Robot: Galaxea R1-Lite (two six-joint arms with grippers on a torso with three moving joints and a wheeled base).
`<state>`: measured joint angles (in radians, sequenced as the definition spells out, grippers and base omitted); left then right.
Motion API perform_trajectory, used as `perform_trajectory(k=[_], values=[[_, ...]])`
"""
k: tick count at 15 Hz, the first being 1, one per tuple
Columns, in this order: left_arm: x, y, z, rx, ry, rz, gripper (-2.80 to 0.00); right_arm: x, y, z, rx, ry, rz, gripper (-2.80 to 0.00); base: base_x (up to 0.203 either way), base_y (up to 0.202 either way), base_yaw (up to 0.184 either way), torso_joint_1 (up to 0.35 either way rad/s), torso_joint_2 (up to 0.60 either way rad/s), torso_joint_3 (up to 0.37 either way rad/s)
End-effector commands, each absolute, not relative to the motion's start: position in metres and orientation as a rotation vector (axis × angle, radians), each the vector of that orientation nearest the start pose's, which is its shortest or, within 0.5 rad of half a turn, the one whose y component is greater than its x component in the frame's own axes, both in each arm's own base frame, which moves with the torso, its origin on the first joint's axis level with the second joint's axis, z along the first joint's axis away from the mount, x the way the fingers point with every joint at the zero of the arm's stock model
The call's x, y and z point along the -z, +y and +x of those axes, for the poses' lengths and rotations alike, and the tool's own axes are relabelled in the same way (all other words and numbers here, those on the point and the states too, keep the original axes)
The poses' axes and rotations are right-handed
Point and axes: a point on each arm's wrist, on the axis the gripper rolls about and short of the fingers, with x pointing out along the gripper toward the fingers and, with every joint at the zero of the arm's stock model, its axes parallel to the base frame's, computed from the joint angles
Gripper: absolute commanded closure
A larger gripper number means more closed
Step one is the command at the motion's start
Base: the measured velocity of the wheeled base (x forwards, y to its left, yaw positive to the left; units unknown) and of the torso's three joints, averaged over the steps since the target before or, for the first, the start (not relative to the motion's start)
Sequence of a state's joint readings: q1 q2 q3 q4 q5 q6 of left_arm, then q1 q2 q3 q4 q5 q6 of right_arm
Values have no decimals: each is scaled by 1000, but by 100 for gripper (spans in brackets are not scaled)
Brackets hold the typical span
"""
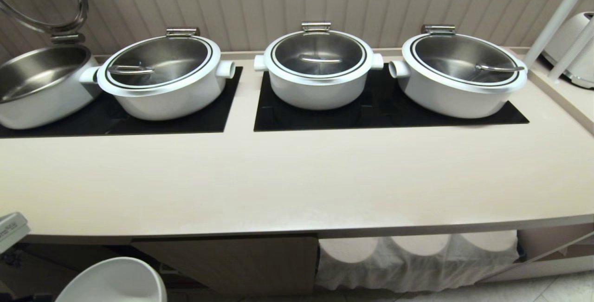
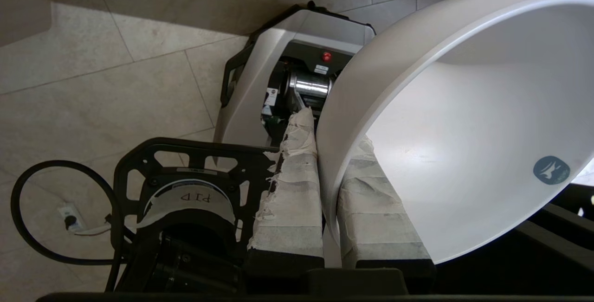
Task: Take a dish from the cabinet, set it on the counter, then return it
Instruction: Put it back into the cabinet
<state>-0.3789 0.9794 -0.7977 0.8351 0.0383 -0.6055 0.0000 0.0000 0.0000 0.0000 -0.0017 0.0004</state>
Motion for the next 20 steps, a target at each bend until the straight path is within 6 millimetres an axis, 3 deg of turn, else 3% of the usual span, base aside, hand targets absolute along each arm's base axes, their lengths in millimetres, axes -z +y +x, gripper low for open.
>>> perform_trajectory(k=[1,5,20], values=[[-205,-25,66,-4,1047,-341,0,-75,0,-23,0,0,0,0,0,0,0,0,0,0],[-205,-25,65,-3,1045,-342,0,-75,0,-23,0,0,0,0,0,69,-3,0,2,3],[-206,-22,58,6,1017,-352,0,-75,0,-23,2,0,0,0,0,197,-1,3,1,1]])
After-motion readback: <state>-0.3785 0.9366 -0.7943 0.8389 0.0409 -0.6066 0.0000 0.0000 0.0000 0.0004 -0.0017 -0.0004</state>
